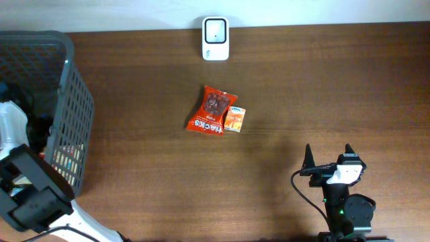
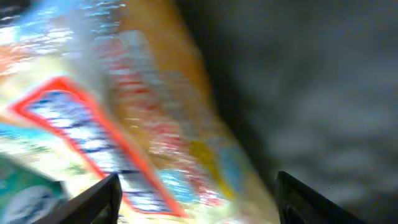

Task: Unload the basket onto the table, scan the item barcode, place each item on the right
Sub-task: 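Grasp yellow snack bag from basket with left gripper, place right of red bag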

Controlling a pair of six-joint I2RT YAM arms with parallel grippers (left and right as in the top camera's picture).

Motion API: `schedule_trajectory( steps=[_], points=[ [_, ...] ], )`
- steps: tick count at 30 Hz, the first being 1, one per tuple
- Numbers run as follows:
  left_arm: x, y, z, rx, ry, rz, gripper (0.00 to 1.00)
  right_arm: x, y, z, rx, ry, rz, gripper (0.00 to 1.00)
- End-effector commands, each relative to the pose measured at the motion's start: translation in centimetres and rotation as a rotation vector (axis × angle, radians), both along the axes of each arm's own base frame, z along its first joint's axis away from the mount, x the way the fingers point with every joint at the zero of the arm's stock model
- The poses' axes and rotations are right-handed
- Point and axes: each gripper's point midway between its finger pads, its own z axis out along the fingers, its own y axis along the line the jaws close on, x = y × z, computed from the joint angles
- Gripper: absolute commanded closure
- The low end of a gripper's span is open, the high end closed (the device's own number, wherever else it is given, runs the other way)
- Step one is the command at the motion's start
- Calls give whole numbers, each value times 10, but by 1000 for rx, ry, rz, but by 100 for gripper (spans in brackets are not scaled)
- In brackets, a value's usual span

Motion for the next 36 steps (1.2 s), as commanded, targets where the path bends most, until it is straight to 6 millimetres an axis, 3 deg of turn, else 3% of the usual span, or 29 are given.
schedule_trajectory(
  steps=[1,4,7,9,10,13,16,19,21,22,25,27,29,31,33,36],
  points=[
    [-31,27,0,135,116,59,25,0,-3,-3,3,5,-12,1],
    [-37,25,-14,133,128,61,31,0,-2,-3,3,5,-12,1],
    [-41,16,-32,105,124,59,46,0,-3,-3,3,5,-12,2],
    [-45,13,-37,99,133,58,76,0,-2,-3,3,5,-12,2],
    [-45,13,-37,98,133,59,100,0,-3,-3,3,5,-12,2],
    [-39,11,-23,82,101,59,100,0,-3,-3,3,5,-12,1],
    [-18,19,29,109,-4,63,100,0,-3,-3,3,5,-12,1],
    [4,30,116,193,-172,67,100,0,-3,-3,3,5,-12,1],
    [19,25,182,228,-345,54,100,0,-2,-3,3,5,-12,1],
    [23,21,205,236,-412,44,100,0,-3,-3,3,5,-12,2],
    [35,-15,293,217,-709,-41,100,0,-3,-3,3,5,-12,2],
    [38,-53,345,191,-892,-145,100,0,-3,-3,3,5,-12,2],
    [39,-102,380,142,-1022,-274,100,0,-3,-3,3,5,-12,2],
    [38,-142,395,110,-1074,-374,100,0,-3,-3,3,5,-12,2],
    [44,-201,402,58,-1097,-572,100,0,-2,-3,3,5,-12,1],
    [54,-279,389,2,-1059,-859,100,0,-3,-3,3,5,-12,2]
  ],
)
